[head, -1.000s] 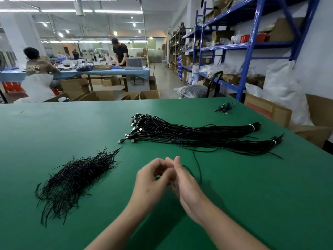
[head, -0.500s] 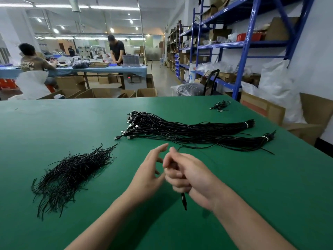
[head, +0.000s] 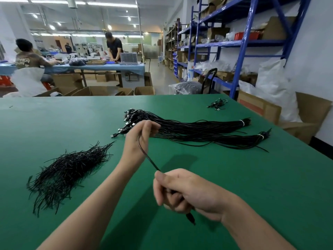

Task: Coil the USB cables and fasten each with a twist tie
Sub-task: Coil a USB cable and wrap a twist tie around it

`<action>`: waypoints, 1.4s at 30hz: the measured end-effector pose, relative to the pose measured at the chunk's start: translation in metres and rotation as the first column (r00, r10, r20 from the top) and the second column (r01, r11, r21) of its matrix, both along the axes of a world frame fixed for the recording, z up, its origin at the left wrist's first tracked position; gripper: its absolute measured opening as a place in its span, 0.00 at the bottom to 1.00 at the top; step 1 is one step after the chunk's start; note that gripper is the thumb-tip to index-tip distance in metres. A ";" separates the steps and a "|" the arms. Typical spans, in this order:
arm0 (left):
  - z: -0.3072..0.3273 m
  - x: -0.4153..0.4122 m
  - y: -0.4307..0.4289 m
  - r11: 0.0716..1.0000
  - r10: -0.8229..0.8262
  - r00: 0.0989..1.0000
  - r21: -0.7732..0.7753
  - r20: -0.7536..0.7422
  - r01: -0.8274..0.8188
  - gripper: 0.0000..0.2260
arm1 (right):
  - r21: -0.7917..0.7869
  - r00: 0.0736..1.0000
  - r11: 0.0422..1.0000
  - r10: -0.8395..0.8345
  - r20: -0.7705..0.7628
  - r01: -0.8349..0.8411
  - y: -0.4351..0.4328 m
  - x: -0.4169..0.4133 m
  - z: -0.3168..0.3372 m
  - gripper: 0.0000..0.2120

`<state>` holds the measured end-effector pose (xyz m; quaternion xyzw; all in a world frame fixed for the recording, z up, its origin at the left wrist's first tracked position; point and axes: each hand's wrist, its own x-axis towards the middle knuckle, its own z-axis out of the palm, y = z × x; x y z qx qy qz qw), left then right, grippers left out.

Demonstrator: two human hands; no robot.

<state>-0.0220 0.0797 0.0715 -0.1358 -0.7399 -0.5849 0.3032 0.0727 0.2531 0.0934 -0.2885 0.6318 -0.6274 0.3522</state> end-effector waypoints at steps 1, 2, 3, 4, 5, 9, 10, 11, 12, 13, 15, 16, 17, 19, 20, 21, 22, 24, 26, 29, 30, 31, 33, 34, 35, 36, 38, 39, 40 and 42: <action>0.001 0.001 -0.010 0.998 0.047 0.999 -0.047 -0.014 -0.048 0.15 | -0.018 1.000 1.000 -0.004 0.016 0.005 0.004 -0.001 -0.002 0.22; 0.000 0.004 -0.018 0.988 0.092 0.996 -0.123 -0.016 -0.093 0.15 | -0.048 0.999 0.999 -0.011 0.032 0.013 0.008 -0.003 -0.003 0.21; -0.002 0.007 -0.025 0.968 0.114 0.993 -0.228 0.021 -0.106 0.14 | -0.088 0.999 0.996 -0.022 0.049 0.027 0.011 -0.006 -0.003 0.21; -0.006 0.012 -0.030 0.927 0.130 0.988 -0.364 0.083 -0.091 0.12 | -0.133 0.997 0.990 -0.039 0.068 0.048 0.013 -0.009 -0.002 0.21; -0.011 0.019 -0.031 0.845 0.164 0.977 -0.531 0.140 -0.065 0.11 | -0.174 0.994 0.982 -0.062 0.088 0.077 0.015 -0.014 -0.002 0.21; -0.020 0.045 -0.037 0.481 0.266 0.964 -0.870 0.024 -0.111 0.23 | -0.230 0.974 0.956 -0.140 0.181 0.180 0.016 -0.030 -0.009 0.20; -0.018 0.052 -0.034 0.488 0.202 0.979 -0.863 -0.035 -0.132 0.25 | -0.222 0.969 0.956 -0.147 0.201 0.191 0.015 -0.032 -0.014 0.20; -0.016 0.059 -0.030 0.514 0.106 0.991 -0.849 -0.075 -0.120 0.26 | -0.211 0.965 0.958 -0.149 0.218 0.195 0.013 -0.034 -0.019 0.20; -0.015 0.064 -0.025 0.543 0.009 0.996 -0.837 -0.084 -0.076 0.27 | -0.203 0.961 0.960 -0.145 0.236 0.194 0.010 -0.034 -0.025 0.20; -0.015 0.068 -0.019 0.566 -0.066 0.995 -0.824 -0.076 -0.025 0.26 | -0.200 0.957 0.961 -0.136 0.256 0.190 0.008 -0.034 -0.030 0.19; -0.022 0.074 -0.012 0.598 -0.128 0.992 -0.799 -0.021 0.061 0.22 | -0.195 0.951 0.964 -0.120 0.285 0.180 0.004 -0.033 -0.039 0.19; -0.025 0.076 -0.011 0.612 -0.123 0.992 -0.786 0.013 0.086 0.17 | -0.180 0.949 0.967 -0.121 0.290 0.178 0.002 -0.032 -0.043 0.18; -0.030 0.077 -0.012 0.625 -0.106 0.994 -0.775 0.037 0.095 0.12 | -0.154 0.949 0.972 -0.129 0.288 0.179 0.001 -0.030 -0.046 0.18; -0.037 0.078 -0.019 0.661 -0.070 0.996 -0.746 0.054 0.086 0.08 | -0.086 0.947 0.979 -0.157 0.279 0.187 -0.001 -0.026 -0.054 0.17; -0.041 0.079 -0.023 0.685 -0.056 0.997 -0.725 0.045 0.071 0.08 | -0.059 0.945 0.979 -0.169 0.279 0.193 -0.001 -0.024 -0.058 0.17; -0.045 0.080 -0.026 0.714 -0.047 0.998 -0.698 0.035 0.059 0.09 | -0.043 0.942 0.979 -0.178 0.285 0.198 -0.001 -0.022 -0.061 0.17; -0.049 0.081 -0.028 0.744 -0.041 0.998 -0.666 0.036 0.055 0.10 | -0.037 0.938 0.979 -0.182 0.296 0.202 0.000 -0.021 -0.064 0.16; -0.056 0.084 -0.029 0.801 -0.040 0.998 -0.595 0.054 0.065 0.09 | -0.032 0.932 0.981 -0.172 0.317 0.192 0.001 -0.019 -0.068 0.16; -0.062 0.085 -0.029 0.837 -0.040 0.998 -0.543 0.056 0.064 0.06 | -0.016 0.935 0.988 -0.142 0.326 0.156 0.001 -0.016 -0.071 0.16; -0.068 0.085 -0.029 0.863 -0.043 0.999 -0.503 0.030 0.053 0.03 | 0.005 0.942 0.995 -0.100 0.320 0.104 0.002 -0.011 -0.075 0.17; -0.069 0.086 -0.028 0.870 -0.045 0.999 -0.490 0.031 0.054 0.03 | 0.013 0.945 0.995 -0.098 0.313 0.099 0.003 -0.009 -0.076 0.17; -0.071 0.088 -0.027 0.880 -0.043 0.998 -0.472 0.040 0.057 0.03 | 0.017 0.948 0.995 -0.096 0.305 0.095 0.004 -0.008 -0.076 0.17; -0.073 0.090 -0.025 0.897 -0.034 0.997 -0.438 0.065 0.060 0.04 | -0.017 0.950 0.994 -0.095 0.296 0.105 0.005 -0.007 -0.076 0.16; -0.075 0.091 -0.025 0.901 -0.032 0.997 -0.430 0.076 0.062 0.05 | -0.063 0.948 0.990 -0.098 0.302 0.123 0.005 -0.007 -0.076 0.16; -0.076 0.092 -0.024 0.902 -0.033 0.996 -0.427 0.083 0.066 0.06 | -0.124 0.944 0.981 -0.102 0.315 0.147 0.004 -0.008 -0.076 0.15; -0.078 0.093 -0.023 0.900 -0.038 0.995 -0.429 0.090 0.073 0.09 | -0.190 0.937 0.966 -0.104 0.333 0.175 0.003 -0.008 -0.076 0.15; -0.081 0.093 -0.020 0.886 -0.062 0.990 -0.449 0.123 0.111 0.13 | -0.315 0.922 0.920 -0.109 0.371 0.235 0.002 -0.010 -0.076 0.15; -0.082 0.094 -0.019 0.872 -0.084 0.985 -0.467 0.151 0.146 0.14 | -0.363 0.913 0.893 -0.114 0.391 0.267 0.001 -0.011 -0.076 0.14; -0.083 0.095 -0.017 0.852 -0.108 0.978 -0.490 0.180 0.184 0.14 | -0.395 0.903 0.868 -0.126 0.412 0.302 0.000 -0.011 -0.077 0.15; -0.083 0.096 -0.014 0.798 -0.147 0.965 -0.550 0.217 0.246 0.10 | -0.419 0.879 0.826 -0.177 0.442 0.377 -0.004 -0.011 -0.077 0.15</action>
